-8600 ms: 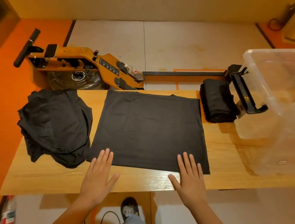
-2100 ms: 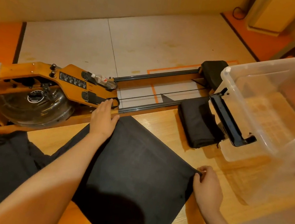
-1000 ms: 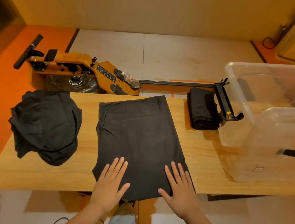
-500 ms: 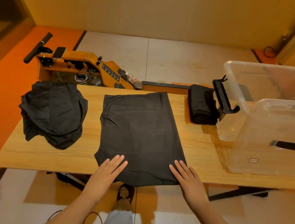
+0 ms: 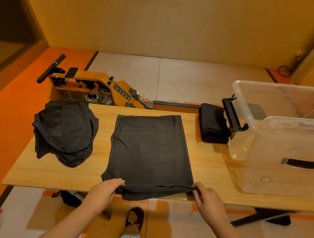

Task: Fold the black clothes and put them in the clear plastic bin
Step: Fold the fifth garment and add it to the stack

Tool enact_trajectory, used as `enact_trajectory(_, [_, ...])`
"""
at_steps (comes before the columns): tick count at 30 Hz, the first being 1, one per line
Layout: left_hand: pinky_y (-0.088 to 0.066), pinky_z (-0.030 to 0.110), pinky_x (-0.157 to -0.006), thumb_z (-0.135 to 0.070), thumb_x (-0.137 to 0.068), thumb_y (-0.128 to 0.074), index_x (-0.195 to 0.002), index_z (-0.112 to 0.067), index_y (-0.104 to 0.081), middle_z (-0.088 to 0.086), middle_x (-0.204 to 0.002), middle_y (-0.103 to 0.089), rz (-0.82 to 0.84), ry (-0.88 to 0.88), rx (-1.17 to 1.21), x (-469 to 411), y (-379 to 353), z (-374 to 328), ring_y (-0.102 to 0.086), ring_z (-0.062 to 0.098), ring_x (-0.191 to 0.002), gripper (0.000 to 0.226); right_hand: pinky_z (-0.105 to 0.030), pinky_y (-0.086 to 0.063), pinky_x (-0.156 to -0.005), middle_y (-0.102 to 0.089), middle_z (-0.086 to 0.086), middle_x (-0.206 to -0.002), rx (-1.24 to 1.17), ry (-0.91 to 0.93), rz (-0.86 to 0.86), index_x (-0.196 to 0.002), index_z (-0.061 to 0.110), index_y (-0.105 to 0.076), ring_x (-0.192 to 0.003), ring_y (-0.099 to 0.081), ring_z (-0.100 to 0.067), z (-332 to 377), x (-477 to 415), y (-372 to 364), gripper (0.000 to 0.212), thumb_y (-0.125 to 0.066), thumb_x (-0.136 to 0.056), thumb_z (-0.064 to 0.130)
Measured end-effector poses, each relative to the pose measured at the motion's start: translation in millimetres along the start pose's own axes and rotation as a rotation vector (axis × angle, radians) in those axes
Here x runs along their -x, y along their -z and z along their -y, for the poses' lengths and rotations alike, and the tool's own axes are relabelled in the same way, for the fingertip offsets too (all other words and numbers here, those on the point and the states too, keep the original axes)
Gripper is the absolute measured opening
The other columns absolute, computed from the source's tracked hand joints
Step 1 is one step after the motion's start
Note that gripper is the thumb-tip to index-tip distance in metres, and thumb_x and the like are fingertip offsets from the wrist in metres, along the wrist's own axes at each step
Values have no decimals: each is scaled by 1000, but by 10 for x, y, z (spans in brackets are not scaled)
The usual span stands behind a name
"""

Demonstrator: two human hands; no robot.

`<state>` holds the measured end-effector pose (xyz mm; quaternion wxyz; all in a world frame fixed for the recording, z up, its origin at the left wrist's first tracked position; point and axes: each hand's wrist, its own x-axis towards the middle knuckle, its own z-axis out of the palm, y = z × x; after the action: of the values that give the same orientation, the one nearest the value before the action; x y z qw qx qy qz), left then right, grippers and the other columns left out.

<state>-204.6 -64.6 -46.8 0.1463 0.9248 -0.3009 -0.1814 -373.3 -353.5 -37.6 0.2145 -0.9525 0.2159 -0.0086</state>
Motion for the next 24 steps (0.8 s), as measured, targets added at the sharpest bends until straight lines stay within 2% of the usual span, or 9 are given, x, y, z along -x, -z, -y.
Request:
enact_trajectory(1, [-43,20,-98,-7,-98,-46,-135,-27,-51,-4,-139,-54,3,13,22,-16,56,2,-53,13,-124,43,-19,-40,-58,-63,11,-80,-42,-18,-11,-106,29,-54,-76,-60,-7,23,-25,51,8,-50,-99,28])
enact_trajectory(3, [-48,15,-78,-7,-98,-46,-118,-29,-59,-4,-115,-63,7,63,180,-57,150,19,-60,12,-102,32,-24,-48,-58,-62,11,-74,-159,-52,-30,-97,28,-54,-66,-59,-5,46,-67,135,1,-53,-98,27])
enact_trajectory(5, [-48,16,-79,-6,-99,-47,-99,-26,-63,-6,-103,-65,-11,116,424,-101,247,20,-60,10,-99,25,-35,-54,-67,-65,9,-77,-312,-81,-58,-92,24,-58,-71,-61,-7,97,-111,224,6,-55,-97,23])
enact_trajectory(7, [-45,13,-78,-5,-99,-50,-92,-23,-65,-5,-100,-66,-8,159,572,-149,349,-5,-59,9,-100,24,-36,-52,-72,-65,6,-79,-458,-93,-83,-87,21,-60,-76,-61,-10,176,-165,318,10,-56,-95,19])
enact_trajectory(13, [-47,13,-73,-17,-101,-50,-109,-17,-64,-5,-106,-65,135,264,769,-295,571,11,-60,6,-97,17,-38,-52,-68,-64,-11,-79,-697,-165,-119,-84,14,-63,-77,-62,-19,368,-449,537,13,-59,-94,21])
enact_trajectory(16, [-50,22,-77,-24,-102,-46,-101,-17,-67,2,-109,-67,148,383,826,-410,523,144,-63,14,-98,22,-39,-52,-72,-66,-8,-88,-761,-247,-108,-91,10,-63,-85,-63,-20,410,-781,384,16,-58,-95,24])
enact_trajectory(19, [-51,37,-90,-43,-98,-50,-96,-17,-70,0,-106,-68,197,518,855,-418,361,277,-63,20,-101,33,-33,-51,-76,-65,-6,-99,-768,-427,57,-100,9,-63,-94,-62,-21,351,-976,-6,20,-58,-95,28])
enact_trajectory(22, [-54,30,-78,-44,-91,-61,-97,-12,-72,1,-100,-73,179,493,908,-383,273,311,-68,19,-95,34,-45,-53,-86,-67,-8,-95,-711,-535,100,-99,8,-65,-91,-63,-24,230,-988,-283,24,-64,-90,30])
enact_trajectory(24, [-53,22,-69,-31,-88,-70,-98,-17,-72,-1,-98,-74,164,456,939,-382,260,294,-69,15,-91,18,-43,-55,-82,-68,-8,-88,-714,-547,106,-91,8,-66,-86,-64,-24,231,-1018,-268,19,-67,-89,26])
